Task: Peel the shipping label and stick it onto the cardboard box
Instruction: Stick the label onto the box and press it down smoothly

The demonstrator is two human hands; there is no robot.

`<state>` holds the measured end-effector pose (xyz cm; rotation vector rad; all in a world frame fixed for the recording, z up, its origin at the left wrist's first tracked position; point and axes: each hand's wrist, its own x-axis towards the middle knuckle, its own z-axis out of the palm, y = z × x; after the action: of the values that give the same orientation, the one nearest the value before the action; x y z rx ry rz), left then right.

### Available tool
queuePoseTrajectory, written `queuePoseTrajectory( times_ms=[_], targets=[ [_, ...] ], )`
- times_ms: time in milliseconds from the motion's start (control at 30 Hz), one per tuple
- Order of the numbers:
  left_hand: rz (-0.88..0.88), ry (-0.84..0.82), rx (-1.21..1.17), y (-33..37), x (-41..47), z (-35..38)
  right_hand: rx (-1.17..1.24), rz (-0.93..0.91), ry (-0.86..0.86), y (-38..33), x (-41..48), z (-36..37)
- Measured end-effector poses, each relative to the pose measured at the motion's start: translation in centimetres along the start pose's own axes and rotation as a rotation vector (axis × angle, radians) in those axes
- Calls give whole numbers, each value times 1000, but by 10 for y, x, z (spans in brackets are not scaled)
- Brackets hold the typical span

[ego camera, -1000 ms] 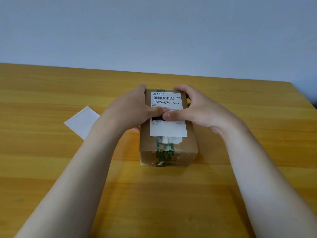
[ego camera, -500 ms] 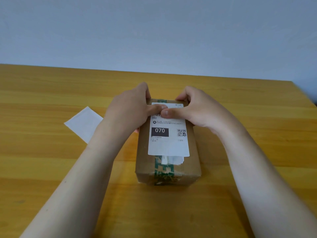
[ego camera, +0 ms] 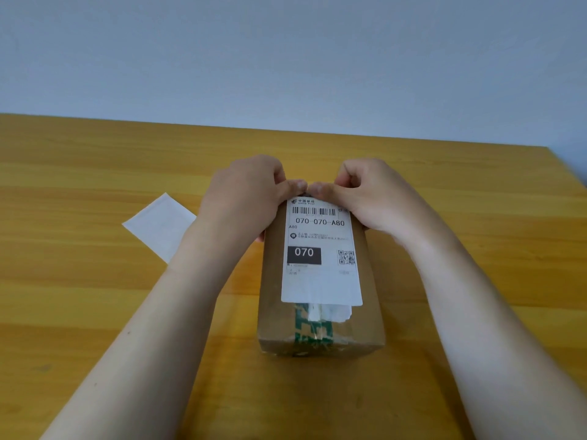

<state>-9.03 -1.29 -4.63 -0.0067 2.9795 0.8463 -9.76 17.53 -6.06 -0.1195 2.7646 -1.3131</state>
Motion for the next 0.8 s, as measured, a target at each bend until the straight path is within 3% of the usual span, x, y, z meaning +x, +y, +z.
queuePoseTrajectory(
  times_ms=[167, 433, 800],
  targets=[
    [29, 82, -210, 0, 3, -1, 115, 16, 41, -1, 1, -7],
    [113, -135, -178, 5, -1, 3, 124, 30, -188, 16, 6, -16],
    [130, -82, -181, -1, 1, 2, 122, 28, -198, 17, 6, -16]
  ],
)
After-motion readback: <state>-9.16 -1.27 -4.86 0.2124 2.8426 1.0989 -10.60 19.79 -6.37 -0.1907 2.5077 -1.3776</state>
